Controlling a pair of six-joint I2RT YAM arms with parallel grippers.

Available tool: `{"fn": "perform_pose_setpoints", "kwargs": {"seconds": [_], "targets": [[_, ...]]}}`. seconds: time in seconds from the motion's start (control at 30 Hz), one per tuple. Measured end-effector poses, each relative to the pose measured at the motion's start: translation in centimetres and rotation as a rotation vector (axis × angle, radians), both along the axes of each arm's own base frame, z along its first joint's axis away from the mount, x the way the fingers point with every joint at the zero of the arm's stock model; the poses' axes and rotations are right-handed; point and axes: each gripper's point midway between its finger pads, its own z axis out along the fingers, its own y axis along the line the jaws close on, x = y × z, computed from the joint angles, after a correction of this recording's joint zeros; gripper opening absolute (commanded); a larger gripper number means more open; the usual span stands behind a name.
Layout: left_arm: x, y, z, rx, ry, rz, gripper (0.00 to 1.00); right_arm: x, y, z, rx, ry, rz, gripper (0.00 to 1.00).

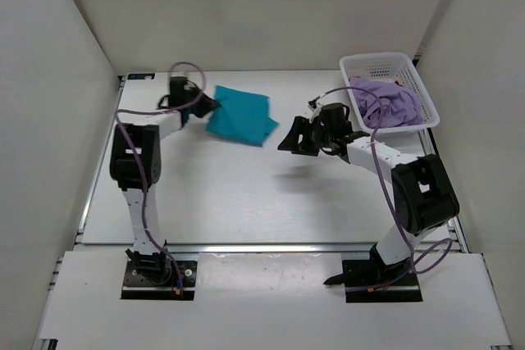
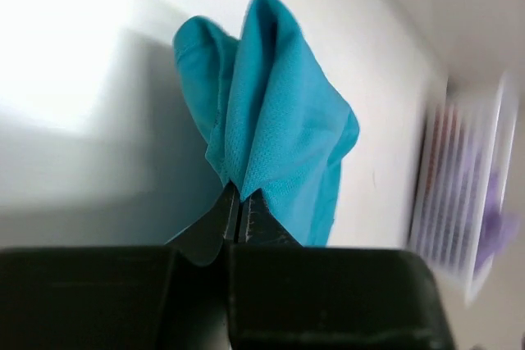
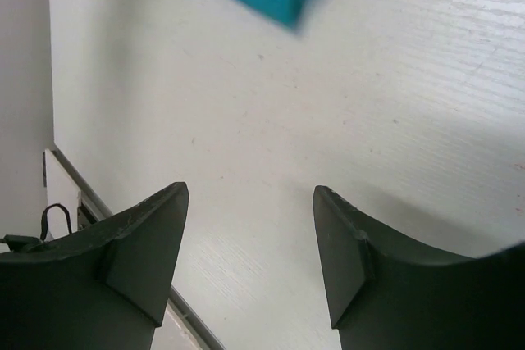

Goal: Fold and stack the t-shirts
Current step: Put the neatly folded tshirt into the corner of the board with the left arm

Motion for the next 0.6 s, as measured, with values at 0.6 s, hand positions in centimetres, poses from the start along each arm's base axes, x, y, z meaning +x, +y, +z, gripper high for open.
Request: {"fn": "perform_pose_setpoints", "kwargs": {"seconds": [0.6], "targets": [[-1.6,34.4,-3.5,-0.082,0.082,0.775,0.06,-4.0,4.2,0.2,0.052,-0.023,0.167,0.61]]}}
